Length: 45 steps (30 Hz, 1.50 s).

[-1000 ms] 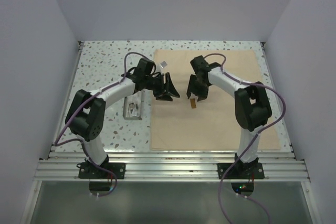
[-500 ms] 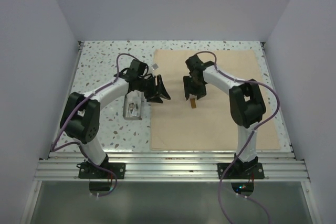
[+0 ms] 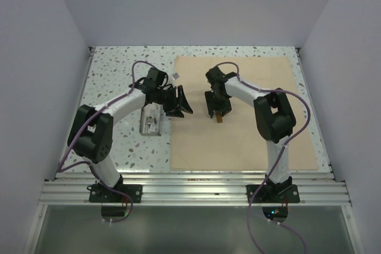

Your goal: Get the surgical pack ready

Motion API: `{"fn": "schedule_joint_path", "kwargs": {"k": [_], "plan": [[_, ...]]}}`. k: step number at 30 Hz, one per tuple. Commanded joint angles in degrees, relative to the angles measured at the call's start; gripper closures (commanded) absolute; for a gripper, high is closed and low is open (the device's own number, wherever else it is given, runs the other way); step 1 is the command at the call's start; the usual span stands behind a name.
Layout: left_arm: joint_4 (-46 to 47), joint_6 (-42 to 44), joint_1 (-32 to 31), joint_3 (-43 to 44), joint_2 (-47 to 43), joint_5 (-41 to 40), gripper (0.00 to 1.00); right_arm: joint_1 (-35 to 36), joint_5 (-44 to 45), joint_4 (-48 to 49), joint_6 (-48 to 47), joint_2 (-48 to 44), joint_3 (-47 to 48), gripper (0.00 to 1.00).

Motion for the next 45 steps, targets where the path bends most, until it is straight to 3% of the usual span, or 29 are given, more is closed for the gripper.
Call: {"fn": "schedule_joint_path", "kwargs": {"k": [1, 6, 12, 21, 32, 40, 45], "plan": [[-0.4, 0.9, 0.57, 0.32, -2.3, 0.2, 0.41, 0.31, 2.06, -0.8, -1.21, 1.08, 1.42, 0.44], [-0.4, 0.81, 0.57, 0.33, -2.04, 0.2, 0.41, 0.23, 2.94, -1.07, -1.12, 1.52, 1.25, 0.49], [-0.14, 0.55, 0.57, 0.59, -1.69, 0.2, 0.41, 0.23, 4.61, -1.59, -0.51, 1.61, 1.6, 0.63], [0.3, 0.2, 0.57, 0.85, -0.81, 0.91, 0.41, 0.31, 4.7, -3.09, 0.81, 1.26, 4.23, 0.71], [5.65, -2.79, -0.14, 0.41, 0.25, 3.81, 0.39, 0.23, -1.62, -7.57, 5.55, -3.05, 9.33, 0.71], [18.21, -10.95, -1.28, -4.15, 0.78, 8.11, 0.38, 0.23, -12.33, -6.69, 13.46, -5.6, 11.97, 0.71], [19.37, -11.84, -1.46, -5.56, -0.01, 7.68, 0.38, 0.23, -17.26, -5.12, 16.81, -7.27, 12.5, 0.71]]}}
